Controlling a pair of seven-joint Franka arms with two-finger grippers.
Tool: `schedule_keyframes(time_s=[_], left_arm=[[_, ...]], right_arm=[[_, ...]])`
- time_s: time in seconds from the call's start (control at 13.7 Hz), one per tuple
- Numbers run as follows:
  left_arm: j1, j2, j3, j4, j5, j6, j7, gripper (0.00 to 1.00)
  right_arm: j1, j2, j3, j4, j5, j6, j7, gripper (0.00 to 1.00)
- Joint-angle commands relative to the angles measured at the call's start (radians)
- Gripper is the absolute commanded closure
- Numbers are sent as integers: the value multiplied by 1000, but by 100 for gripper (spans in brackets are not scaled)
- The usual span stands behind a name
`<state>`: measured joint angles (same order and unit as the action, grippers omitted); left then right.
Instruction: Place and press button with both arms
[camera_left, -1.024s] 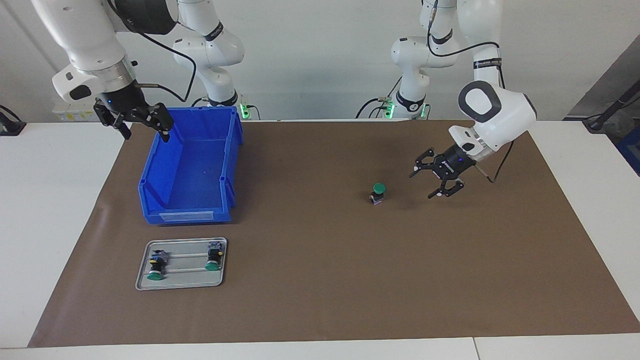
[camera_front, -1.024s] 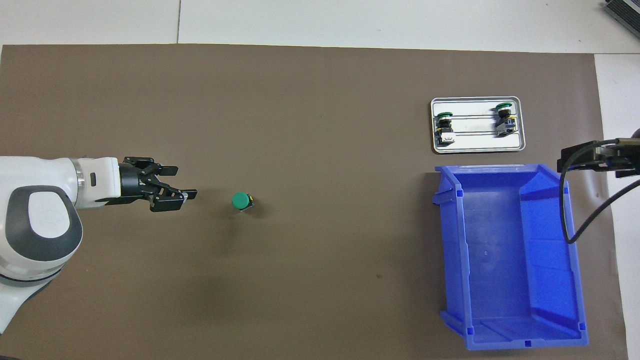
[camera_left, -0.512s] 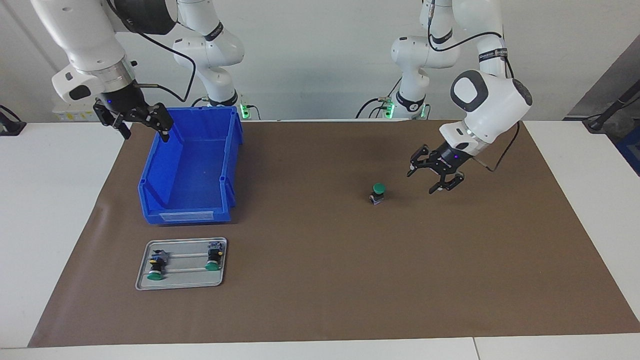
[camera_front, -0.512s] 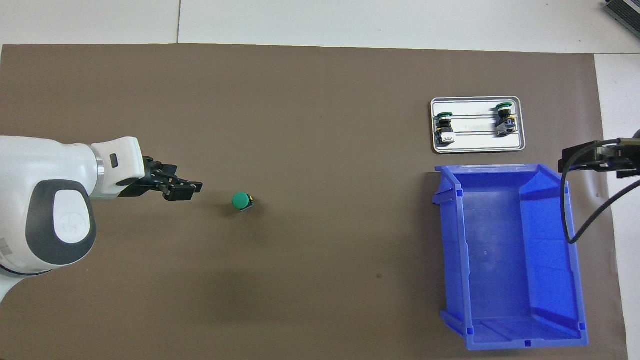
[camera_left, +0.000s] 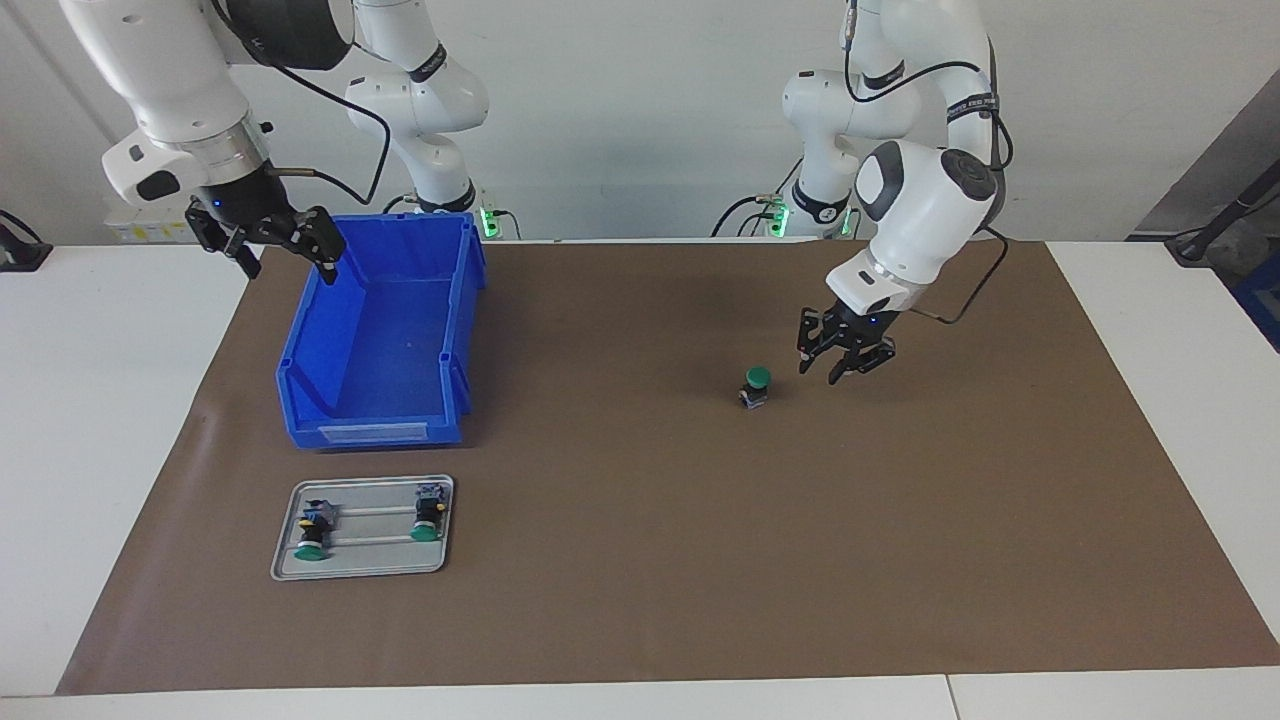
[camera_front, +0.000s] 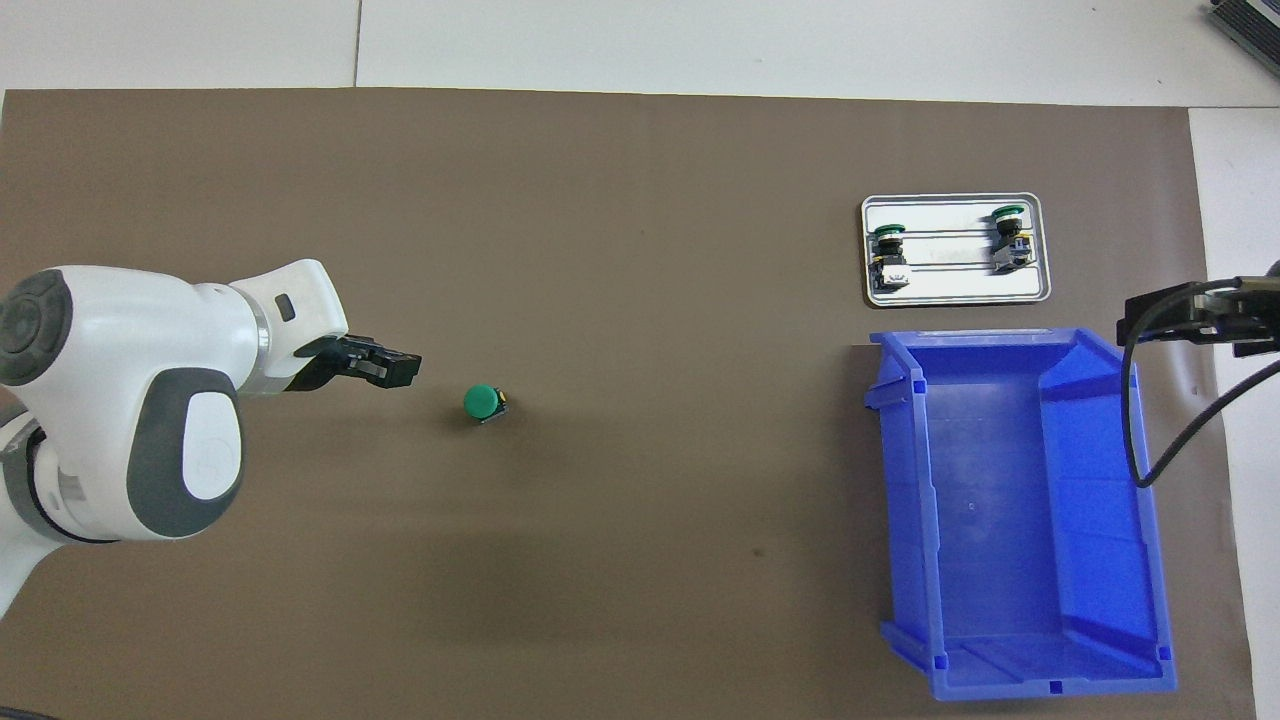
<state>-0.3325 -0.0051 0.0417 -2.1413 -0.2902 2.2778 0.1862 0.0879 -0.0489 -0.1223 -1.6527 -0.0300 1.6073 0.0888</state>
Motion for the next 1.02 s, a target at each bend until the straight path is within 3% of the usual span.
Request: schedule_keyframes(time_s=[0.0, 0.22, 0.44, 0.95], left_arm=[[-31, 11, -17, 8, 37, 12, -71, 100], [-61, 11, -45, 1, 115, 17, -89, 100], [-66, 62, -83, 0, 201, 49, -191, 100], [-68, 105, -108, -74, 284, 111, -211, 100]], right_arm=[[-23, -6, 19, -7, 9, -7, -4, 0], [-22, -6, 19, -7, 9, -13, -3, 0], [-22, -6, 19, -7, 7, -12, -1, 0], [-22, -6, 18, -7, 7, -12, -3, 0]])
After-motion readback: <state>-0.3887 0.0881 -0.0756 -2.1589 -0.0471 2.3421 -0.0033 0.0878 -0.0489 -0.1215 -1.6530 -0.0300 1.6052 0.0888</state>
